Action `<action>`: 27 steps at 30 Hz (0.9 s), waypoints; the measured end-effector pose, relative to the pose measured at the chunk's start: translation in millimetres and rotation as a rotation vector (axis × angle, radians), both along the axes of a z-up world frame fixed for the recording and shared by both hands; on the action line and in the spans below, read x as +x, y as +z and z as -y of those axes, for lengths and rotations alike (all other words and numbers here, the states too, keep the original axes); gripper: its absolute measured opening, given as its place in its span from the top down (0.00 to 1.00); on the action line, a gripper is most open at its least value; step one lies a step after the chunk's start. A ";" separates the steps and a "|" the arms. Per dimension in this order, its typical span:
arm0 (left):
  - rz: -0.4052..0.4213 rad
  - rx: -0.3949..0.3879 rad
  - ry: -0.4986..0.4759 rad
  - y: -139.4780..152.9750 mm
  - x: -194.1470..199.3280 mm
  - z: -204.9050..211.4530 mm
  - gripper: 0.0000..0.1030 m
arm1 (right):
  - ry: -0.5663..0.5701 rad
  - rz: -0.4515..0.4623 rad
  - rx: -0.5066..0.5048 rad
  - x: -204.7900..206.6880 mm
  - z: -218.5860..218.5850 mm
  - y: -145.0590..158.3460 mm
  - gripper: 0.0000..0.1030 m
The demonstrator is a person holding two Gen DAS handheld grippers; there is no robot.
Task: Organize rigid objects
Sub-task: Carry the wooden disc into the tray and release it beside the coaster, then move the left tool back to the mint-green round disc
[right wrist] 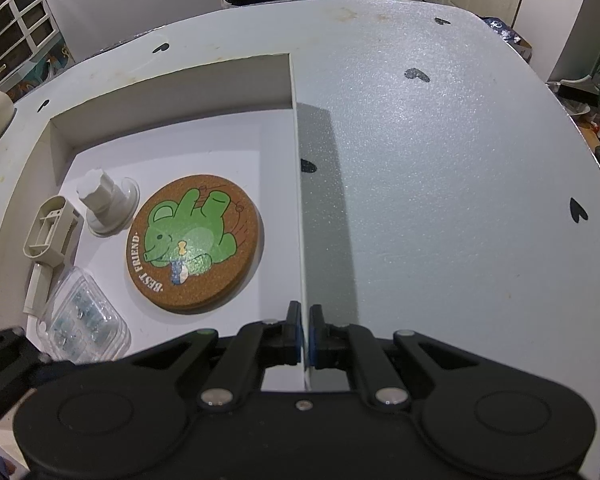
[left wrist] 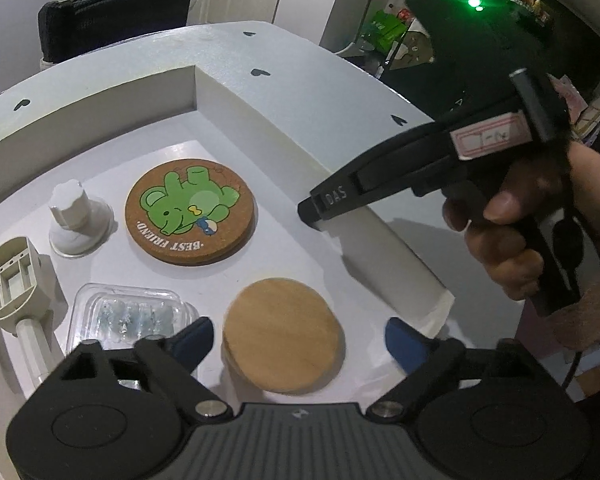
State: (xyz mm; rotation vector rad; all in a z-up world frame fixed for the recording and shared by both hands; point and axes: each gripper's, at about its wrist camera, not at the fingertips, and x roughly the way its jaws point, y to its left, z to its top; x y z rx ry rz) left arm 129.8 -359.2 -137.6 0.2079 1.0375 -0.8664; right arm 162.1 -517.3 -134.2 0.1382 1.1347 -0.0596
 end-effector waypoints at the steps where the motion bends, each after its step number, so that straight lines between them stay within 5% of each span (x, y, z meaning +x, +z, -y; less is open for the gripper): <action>1: -0.002 0.001 -0.002 0.3 -0.6 0.3 0.08 | 0.001 0.000 0.000 -0.2 -0.3 0.1 0.96; 9: 0.000 -0.003 0.012 6.2 -4.8 -3.4 0.00 | 0.004 0.002 -0.002 -0.5 -0.3 0.2 0.96; 27: 0.088 -0.074 0.054 48.3 -15.6 -34.6 0.00 | 0.008 0.003 -0.002 -0.6 -1.9 0.5 0.96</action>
